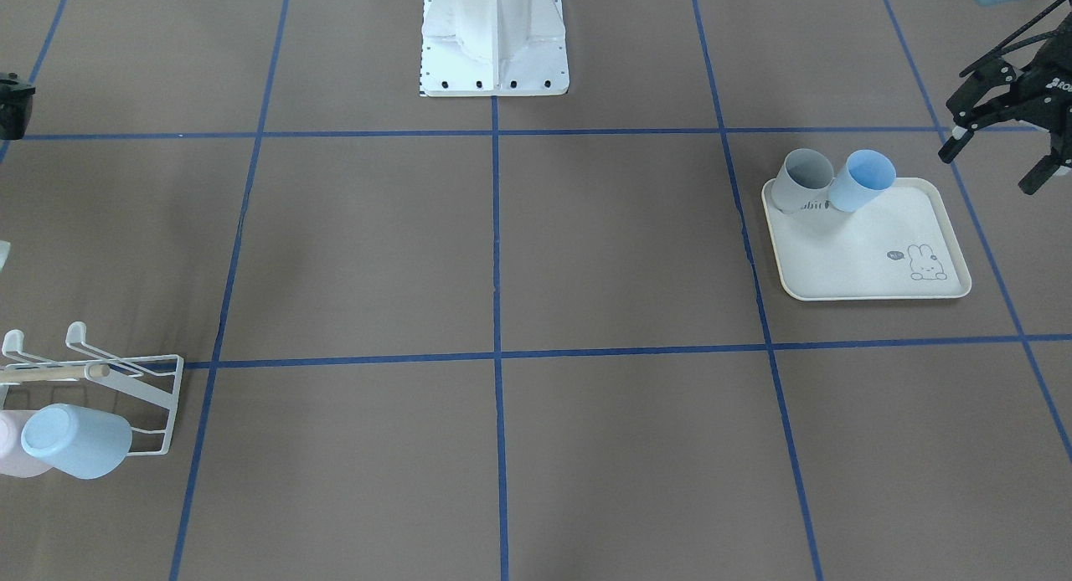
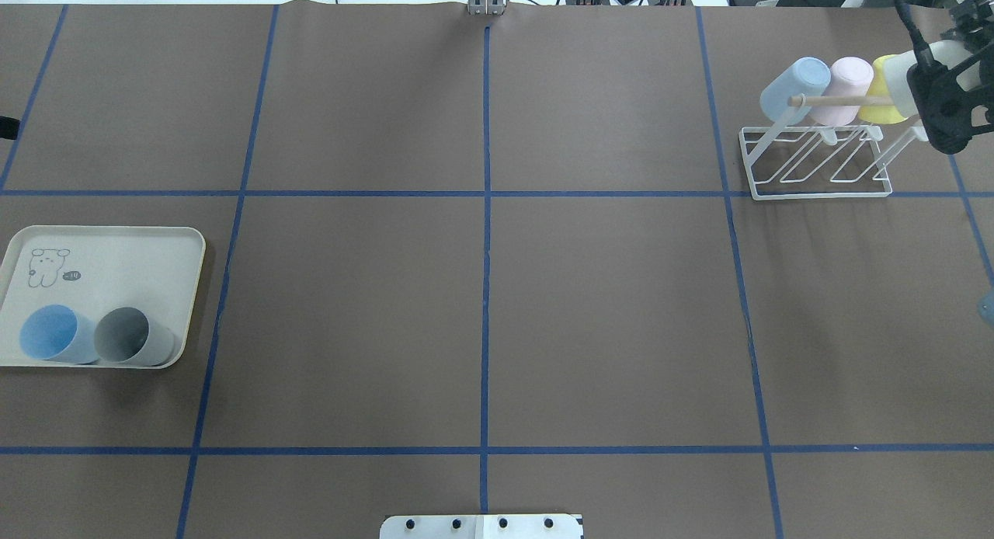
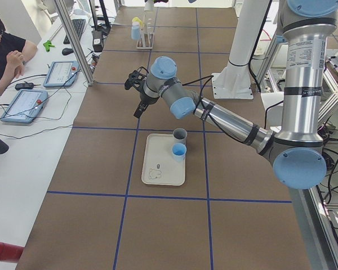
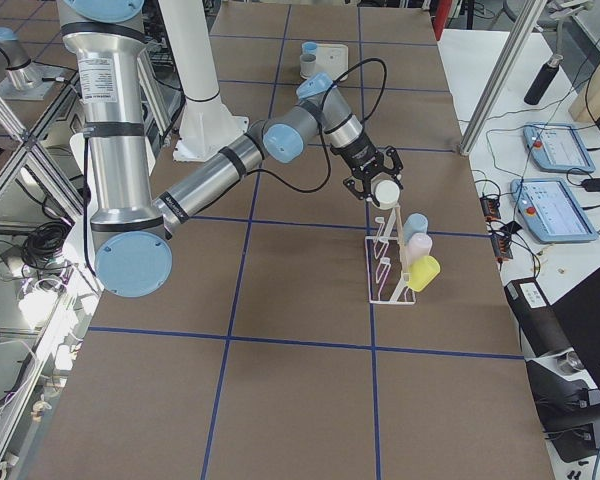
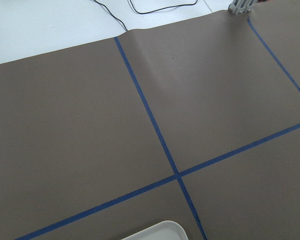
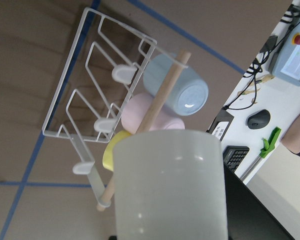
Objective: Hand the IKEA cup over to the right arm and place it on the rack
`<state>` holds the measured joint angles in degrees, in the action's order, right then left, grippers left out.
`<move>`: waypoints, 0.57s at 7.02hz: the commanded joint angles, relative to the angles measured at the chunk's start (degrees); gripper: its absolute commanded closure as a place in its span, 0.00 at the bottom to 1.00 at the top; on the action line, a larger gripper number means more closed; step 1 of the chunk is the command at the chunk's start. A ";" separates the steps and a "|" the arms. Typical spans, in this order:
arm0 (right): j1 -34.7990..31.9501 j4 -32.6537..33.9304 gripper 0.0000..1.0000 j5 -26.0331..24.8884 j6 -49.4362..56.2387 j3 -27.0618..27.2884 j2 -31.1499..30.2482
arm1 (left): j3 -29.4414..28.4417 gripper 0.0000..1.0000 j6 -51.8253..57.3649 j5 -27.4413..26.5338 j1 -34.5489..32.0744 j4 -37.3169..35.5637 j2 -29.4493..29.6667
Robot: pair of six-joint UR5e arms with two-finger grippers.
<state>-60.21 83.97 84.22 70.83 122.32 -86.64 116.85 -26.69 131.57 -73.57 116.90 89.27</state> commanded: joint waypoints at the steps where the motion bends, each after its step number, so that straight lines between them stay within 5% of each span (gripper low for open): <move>1: 0.87 -0.03 0.86 -5.98 4.75 -3.38 -1.16 | 0.04 0.00 0.06 0.01 0.01 0.00 -0.15; 4: 7.63 -0.03 0.85 -13.01 3.18 -5.86 -0.89 | -0.13 0.00 0.06 0.01 0.01 0.09 -0.15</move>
<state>-54.99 83.94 73.82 74.62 117.04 -87.60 116.81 -26.63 131.57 -73.57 116.91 89.12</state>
